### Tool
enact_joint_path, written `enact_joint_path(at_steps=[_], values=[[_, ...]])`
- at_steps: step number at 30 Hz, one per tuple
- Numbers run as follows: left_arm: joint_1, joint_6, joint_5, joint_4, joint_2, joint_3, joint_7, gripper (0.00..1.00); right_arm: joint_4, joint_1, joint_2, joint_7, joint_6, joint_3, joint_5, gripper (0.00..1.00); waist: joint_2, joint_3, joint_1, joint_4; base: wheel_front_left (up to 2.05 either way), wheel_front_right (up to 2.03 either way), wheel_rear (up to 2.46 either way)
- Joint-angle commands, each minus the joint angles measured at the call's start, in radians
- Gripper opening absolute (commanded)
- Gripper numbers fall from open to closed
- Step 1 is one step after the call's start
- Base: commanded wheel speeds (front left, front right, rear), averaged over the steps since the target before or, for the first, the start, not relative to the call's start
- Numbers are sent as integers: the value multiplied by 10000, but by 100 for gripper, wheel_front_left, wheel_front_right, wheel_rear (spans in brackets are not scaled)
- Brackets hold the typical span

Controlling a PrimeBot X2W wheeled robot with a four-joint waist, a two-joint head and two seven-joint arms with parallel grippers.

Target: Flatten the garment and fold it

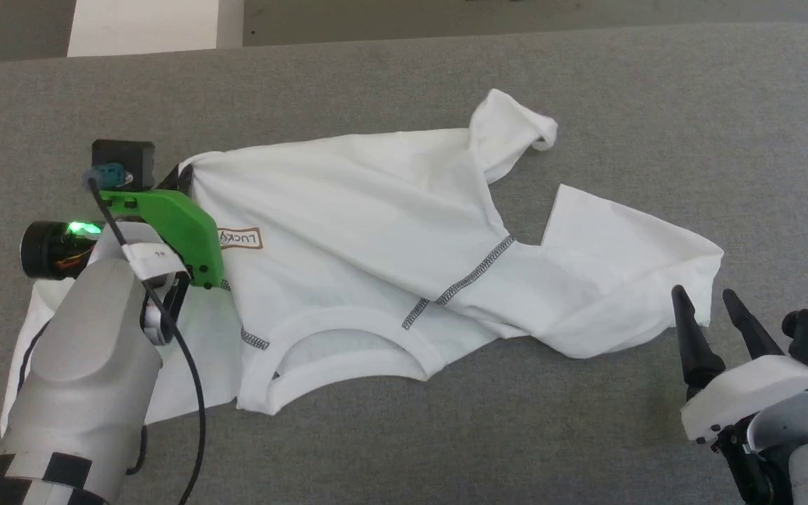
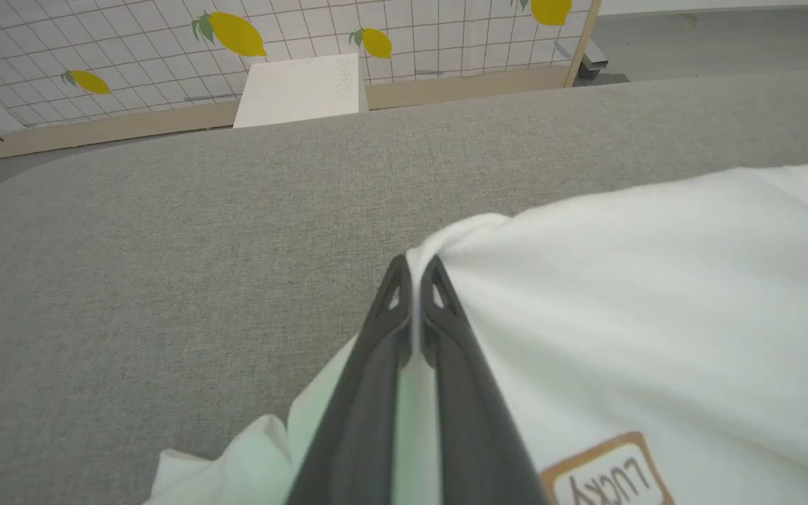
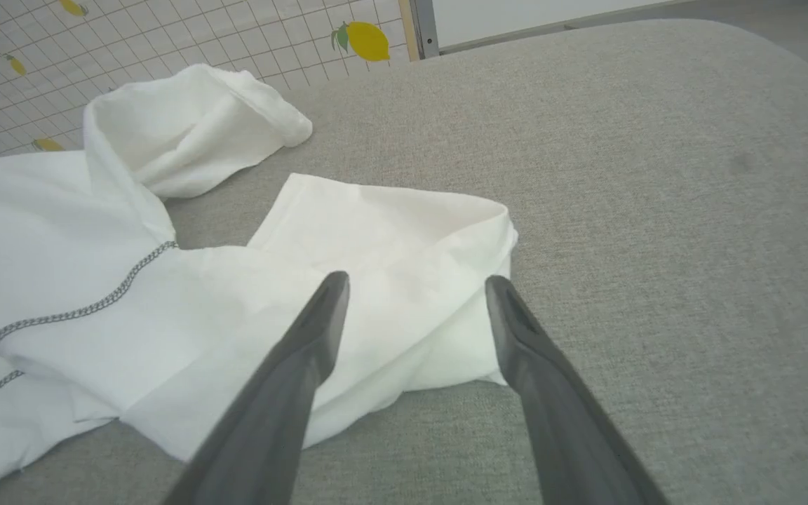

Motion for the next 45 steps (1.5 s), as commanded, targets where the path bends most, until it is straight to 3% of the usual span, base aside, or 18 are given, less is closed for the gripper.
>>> enact_joint_path(at_steps=[1, 7, 8, 16, 23, 27, 37, 45], values=[[21, -33, -212, 86, -71, 142, -363, 100, 29, -133, -3, -50, -13, 1, 1, 100, 0, -71, 0, 79, 0, 0, 0], [1070, 61, -985, -161, -547, 1004, -2644, 100, 2, 1, -3, 35, -13, -26, -50, 100, 0, -423, 0, 371, 0, 0, 0], [1964, 140, -1275, -794, -821, 1478, -3296, 100, -61, 109, -3, 114, -13, 33, -78, 100, 0, -628, 0, 575, 0, 0, 0], [4903, 394, -506, -4227, -1733, 2989, -3454, 100, -284, 435, -3, 456, -13, 189, -108, 100, 0, -1037, 0, 1235, 0, 0, 0], [6654, 275, 129, -5010, -2249, 2990, -3451, 100, -440, 620, -3, 684, -13, 137, -232, 100, 0, -1349, 0, 1698, 0, 0, 0], [7010, 357, 69, -4646, -2260, 2780, -2804, 100, -502, 674, -3, 772, -13, 154, -249, 100, 0, -1455, 0, 1806, 0, 0, 0], [6972, 921, -1050, -4059, -2551, 2550, 317, 100, -492, 814, -3, 802, -13, 334, -166, 100, 0, -1581, 0, 1579, 0, 0, 0], [6533, 997, -1622, -3816, -2574, 2732, 997, 100, -499, 794, -3, 763, -13, 372, -135, 100, 0, -1426, 0, 1104, 0, 0, 0]])
